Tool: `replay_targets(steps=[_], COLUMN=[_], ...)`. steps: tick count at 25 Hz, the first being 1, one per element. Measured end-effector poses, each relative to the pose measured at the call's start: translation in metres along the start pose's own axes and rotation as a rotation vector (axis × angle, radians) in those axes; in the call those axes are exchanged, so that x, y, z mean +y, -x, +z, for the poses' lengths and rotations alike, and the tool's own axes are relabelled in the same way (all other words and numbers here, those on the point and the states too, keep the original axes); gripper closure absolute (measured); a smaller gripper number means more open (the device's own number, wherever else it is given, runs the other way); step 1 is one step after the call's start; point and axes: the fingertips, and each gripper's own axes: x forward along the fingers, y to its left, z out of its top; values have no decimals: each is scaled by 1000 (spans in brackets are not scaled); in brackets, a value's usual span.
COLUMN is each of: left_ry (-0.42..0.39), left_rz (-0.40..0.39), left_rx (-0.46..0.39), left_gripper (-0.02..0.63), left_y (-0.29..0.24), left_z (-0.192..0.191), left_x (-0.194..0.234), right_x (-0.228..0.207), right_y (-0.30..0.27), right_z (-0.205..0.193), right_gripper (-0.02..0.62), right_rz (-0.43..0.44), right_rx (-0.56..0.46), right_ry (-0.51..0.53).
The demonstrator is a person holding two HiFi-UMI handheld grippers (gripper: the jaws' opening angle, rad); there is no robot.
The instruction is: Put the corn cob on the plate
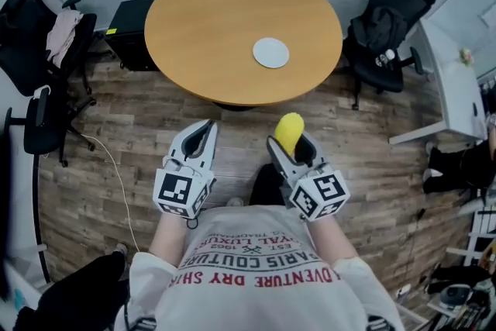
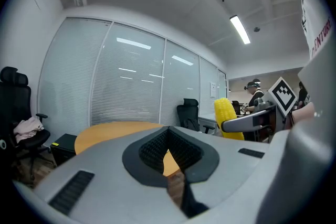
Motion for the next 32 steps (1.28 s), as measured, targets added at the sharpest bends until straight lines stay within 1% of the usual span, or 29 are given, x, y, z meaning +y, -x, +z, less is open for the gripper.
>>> replay_targets(steps=[3, 6, 12, 17, 20, 25, 29, 32], left_ry=[-6, -23, -29, -19, -28, -27, -38, -28], left_rz=[42, 85, 162, 202, 214, 226, 224, 211], left_rx=[0, 4, -3, -2, -3, 23, 43, 41], left_gripper=[572, 572, 572, 572, 572, 572, 572, 572], left_y=[-21, -51, -131, -197, -233, -273, -290, -302], left_z=[1, 2, 12, 14, 13, 9, 7, 0], left_x=[7, 9, 8, 0, -3, -2, 10, 25], right_x=[-18, -46, -124, -188, -219, -251, -259, -264], right_y=[-20, -40, -81, -108, -124, -147, -169, -188], right_z=[8, 18, 45, 62, 69, 74, 69, 59], right_gripper=[327, 327, 327, 327, 327, 327, 327, 327], right_rz=[46, 97, 170, 215, 239, 261, 262, 258], right_rx=[8, 14, 41, 74, 94, 125, 169, 217], right_ry=[6, 18, 30, 53, 73, 76, 69, 64])
